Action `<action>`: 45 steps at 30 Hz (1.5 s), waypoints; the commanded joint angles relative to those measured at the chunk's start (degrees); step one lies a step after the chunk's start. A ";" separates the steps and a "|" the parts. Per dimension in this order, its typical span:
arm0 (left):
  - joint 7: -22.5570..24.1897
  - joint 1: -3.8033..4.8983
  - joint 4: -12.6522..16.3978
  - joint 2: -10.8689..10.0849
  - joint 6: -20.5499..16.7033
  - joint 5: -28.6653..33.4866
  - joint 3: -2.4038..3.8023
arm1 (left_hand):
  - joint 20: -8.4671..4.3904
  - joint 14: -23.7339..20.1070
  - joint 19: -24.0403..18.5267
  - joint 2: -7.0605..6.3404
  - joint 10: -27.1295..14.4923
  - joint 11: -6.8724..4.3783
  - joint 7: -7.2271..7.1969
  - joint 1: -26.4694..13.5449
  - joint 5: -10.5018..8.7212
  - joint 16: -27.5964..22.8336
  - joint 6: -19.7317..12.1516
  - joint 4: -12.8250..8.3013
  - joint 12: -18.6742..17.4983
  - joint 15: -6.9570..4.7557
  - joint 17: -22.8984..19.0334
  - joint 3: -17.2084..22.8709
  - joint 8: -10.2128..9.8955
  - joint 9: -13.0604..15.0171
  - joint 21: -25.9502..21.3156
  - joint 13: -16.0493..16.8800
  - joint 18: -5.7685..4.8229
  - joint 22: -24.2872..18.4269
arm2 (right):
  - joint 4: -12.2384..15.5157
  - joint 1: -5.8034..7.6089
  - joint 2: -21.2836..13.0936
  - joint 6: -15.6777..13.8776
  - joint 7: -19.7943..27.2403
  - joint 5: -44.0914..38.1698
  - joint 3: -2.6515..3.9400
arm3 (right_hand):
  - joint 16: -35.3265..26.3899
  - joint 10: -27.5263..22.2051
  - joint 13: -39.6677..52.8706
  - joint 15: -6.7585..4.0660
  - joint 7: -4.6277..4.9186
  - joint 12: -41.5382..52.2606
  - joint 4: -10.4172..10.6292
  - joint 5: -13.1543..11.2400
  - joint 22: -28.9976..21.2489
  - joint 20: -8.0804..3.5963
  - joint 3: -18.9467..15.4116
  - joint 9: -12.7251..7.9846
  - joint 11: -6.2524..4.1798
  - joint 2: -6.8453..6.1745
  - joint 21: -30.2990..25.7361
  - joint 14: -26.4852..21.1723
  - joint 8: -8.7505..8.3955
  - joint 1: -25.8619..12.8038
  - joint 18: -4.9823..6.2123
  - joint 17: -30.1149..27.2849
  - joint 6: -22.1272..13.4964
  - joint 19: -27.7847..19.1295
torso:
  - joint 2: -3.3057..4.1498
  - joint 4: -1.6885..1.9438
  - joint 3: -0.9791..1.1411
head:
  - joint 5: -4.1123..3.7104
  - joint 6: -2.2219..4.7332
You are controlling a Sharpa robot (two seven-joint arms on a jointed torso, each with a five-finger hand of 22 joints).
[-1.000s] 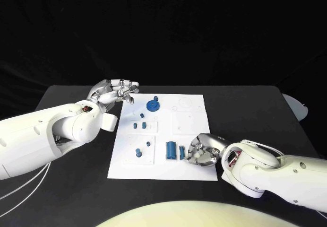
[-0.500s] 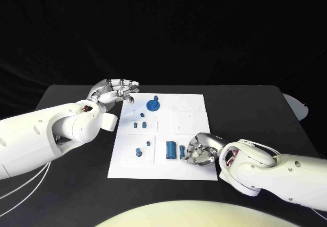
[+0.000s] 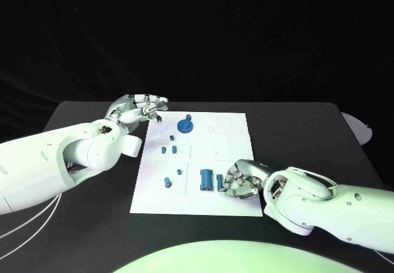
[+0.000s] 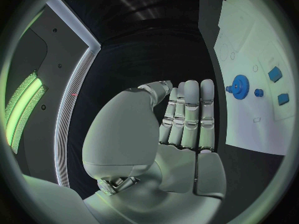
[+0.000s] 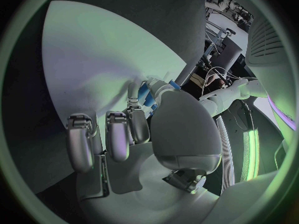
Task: Assemble the parts on the task board
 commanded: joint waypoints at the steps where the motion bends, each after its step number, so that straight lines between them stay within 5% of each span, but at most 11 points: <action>1: 0.27 -0.09 0.17 0.04 0.83 -0.18 0.04 | -0.02 0.10 0.42 0.56 -0.34 0.00 0.11 -0.16 0.12 -0.35 0.03 -0.30 0.32 -0.14 -0.06 0.15 0.23 0.06 -0.30 0.06 0.79 0.07 | 0.15 -0.06 -0.08 0.15 -0.08 -0.11 -0.01 | 0.07 0.58 6.63 -0.20 -0.22 0.18 0.36 -0.42 15.09 -0.23 -0.25 -0.05 0.08 -0.21 0.31 4.71 0.11 0.00 -0.38 8.69 0.02 5.99 | 0.02 0.00 0.02 | 0.01 0.05; 15: 0.27 -0.09 0.11 0.03 0.81 -0.18 0.03 | -0.02 0.10 0.42 0.60 -0.35 -0.01 0.10 -0.11 0.13 -0.36 0.04 -0.35 0.35 -0.15 -0.06 0.19 0.24 0.06 -0.31 0.06 0.80 0.08 | 2.01 0.06 -1.37 -1.61 1.34 0.34 0.04 | 0.05 0.53 6.58 -0.12 -0.12 0.05 0.82 -0.63 15.09 -0.18 -1.29 -0.10 0.17 -1.04 0.31 4.70 0.08 -0.68 -0.38 8.67 0.00 5.99 | -0.04 -0.06 0.00 | 0.00 0.13; 33: 0.23 -0.09 0.14 0.03 0.84 -0.18 0.03 | -0.03 0.10 0.43 0.63 -0.36 -0.01 0.10 -0.08 0.13 -0.36 0.04 -0.39 0.38 -0.16 -0.07 0.22 0.25 0.07 -0.31 0.07 0.80 0.08 | 0.91 0.35 -1.10 -1.71 1.08 0.21 0.13 | 0.11 0.61 6.69 -0.05 -0.08 0.16 1.03 -0.49 15.09 -0.11 -2.27 -0.18 0.24 -0.41 0.31 4.73 0.06 -2.47 -0.38 8.80 0.17 5.99 | 0.01 0.04 -0.01 | -0.04 0.05; 45: 0.20 -0.09 0.17 0.02 0.84 -0.18 0.03 | -0.03 0.10 0.43 0.63 -0.36 -0.01 0.10 -0.08 0.13 -0.36 0.04 -0.39 0.38 -0.16 -0.07 0.22 0.25 0.07 -0.31 0.07 0.80 0.08 | -0.22 0.40 0.13 1.02 -0.52 -2.44 0.14 | 0.11 0.67 6.85 -0.28 -0.42 0.30 -0.36 -1.83 15.09 -0.26 -1.63 -0.24 -0.06 -0.45 0.31 4.73 0.08 2.17 -0.38 8.81 0.11 5.99 | 0.00 0.01 -0.01 | -0.03 -0.05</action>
